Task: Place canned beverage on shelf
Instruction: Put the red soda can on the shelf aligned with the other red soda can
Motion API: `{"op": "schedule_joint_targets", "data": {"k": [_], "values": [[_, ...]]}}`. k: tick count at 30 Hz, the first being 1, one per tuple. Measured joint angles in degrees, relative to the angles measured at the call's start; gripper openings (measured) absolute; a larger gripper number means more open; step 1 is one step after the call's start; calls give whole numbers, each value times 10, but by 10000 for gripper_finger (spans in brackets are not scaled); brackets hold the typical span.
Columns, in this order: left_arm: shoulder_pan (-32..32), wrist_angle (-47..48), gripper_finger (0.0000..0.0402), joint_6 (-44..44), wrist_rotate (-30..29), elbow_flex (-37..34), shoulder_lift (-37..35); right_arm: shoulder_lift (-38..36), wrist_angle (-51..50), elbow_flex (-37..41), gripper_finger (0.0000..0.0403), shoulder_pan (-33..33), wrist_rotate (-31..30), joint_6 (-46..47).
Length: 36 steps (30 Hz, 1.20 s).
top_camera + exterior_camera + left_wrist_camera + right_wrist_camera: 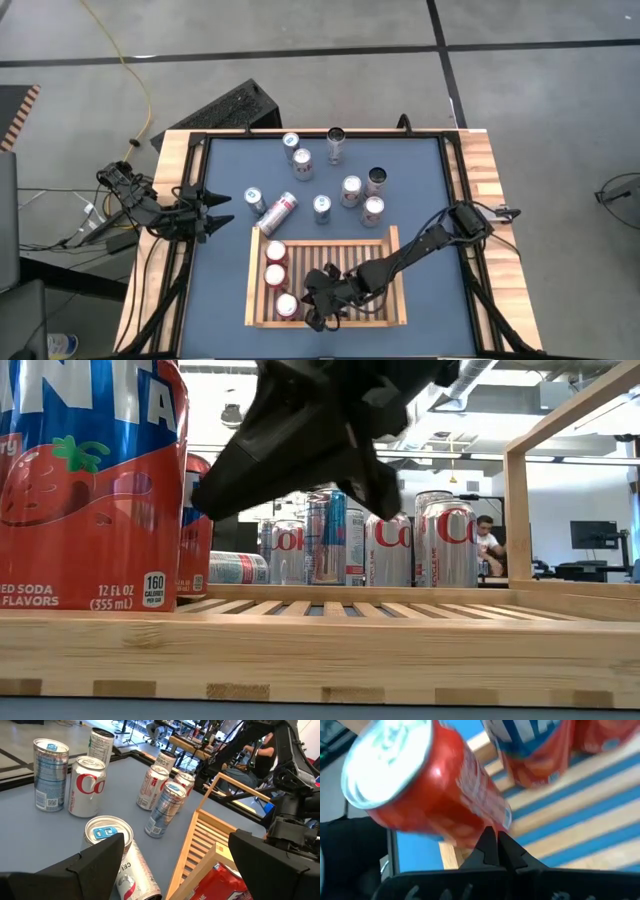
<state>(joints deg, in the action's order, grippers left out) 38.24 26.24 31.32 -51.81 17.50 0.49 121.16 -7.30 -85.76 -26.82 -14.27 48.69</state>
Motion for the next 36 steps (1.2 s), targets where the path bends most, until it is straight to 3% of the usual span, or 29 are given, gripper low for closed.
{"op": "schedule_joint_targets", "data": {"k": [15,21,28,36], "values": [[0,0,348,3,0,0,0,0,26,0,0,20,32,-40],[0,0,348,2,0,0,0,-10,-2,0,0,-4,-4,7],[0,0,348,2,0,0,0,-2,7,0,0,-9,2,23],[0,1,348,5,4,0,0,25,67,-4,0,16,56,-16]]}}
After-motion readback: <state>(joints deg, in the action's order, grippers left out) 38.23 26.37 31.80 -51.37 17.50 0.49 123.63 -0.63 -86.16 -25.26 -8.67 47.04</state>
